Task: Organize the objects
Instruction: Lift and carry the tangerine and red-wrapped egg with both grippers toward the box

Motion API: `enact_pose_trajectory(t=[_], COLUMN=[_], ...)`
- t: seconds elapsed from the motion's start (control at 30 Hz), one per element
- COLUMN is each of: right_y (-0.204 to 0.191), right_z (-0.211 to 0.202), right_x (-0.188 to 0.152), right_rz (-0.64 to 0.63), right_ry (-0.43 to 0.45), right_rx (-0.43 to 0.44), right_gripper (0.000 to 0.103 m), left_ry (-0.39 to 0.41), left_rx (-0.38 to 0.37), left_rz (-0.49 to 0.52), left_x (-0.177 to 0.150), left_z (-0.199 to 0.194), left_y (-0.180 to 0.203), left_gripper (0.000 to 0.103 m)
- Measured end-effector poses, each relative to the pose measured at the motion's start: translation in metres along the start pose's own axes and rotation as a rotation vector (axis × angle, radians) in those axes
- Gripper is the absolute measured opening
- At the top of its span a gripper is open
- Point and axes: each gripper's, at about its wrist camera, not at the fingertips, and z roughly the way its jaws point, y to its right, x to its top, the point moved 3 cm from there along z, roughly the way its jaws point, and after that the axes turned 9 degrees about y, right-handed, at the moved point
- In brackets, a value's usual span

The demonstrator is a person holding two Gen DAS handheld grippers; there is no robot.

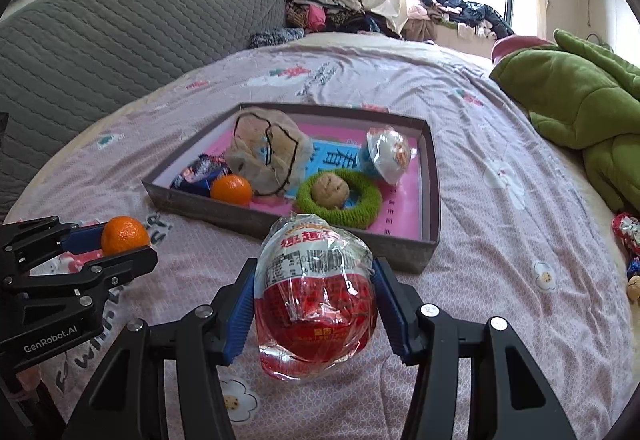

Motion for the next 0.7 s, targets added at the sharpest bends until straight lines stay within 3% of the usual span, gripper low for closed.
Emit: enact_pose_trajectory(t=[0.7], right_y=[-0.010], right_z=[-0.029], right_x=[0.052], right_rz=[-0.014], right_ry=[0.153], right_rx=[0.017], right_gripper=[0.056], left_ry=[0.099], left_rx=[0.012], left_rz=[-0.001], left_x=[0.045], left_z=[-0.024], left_y=[-0.005], left_gripper=[0.041])
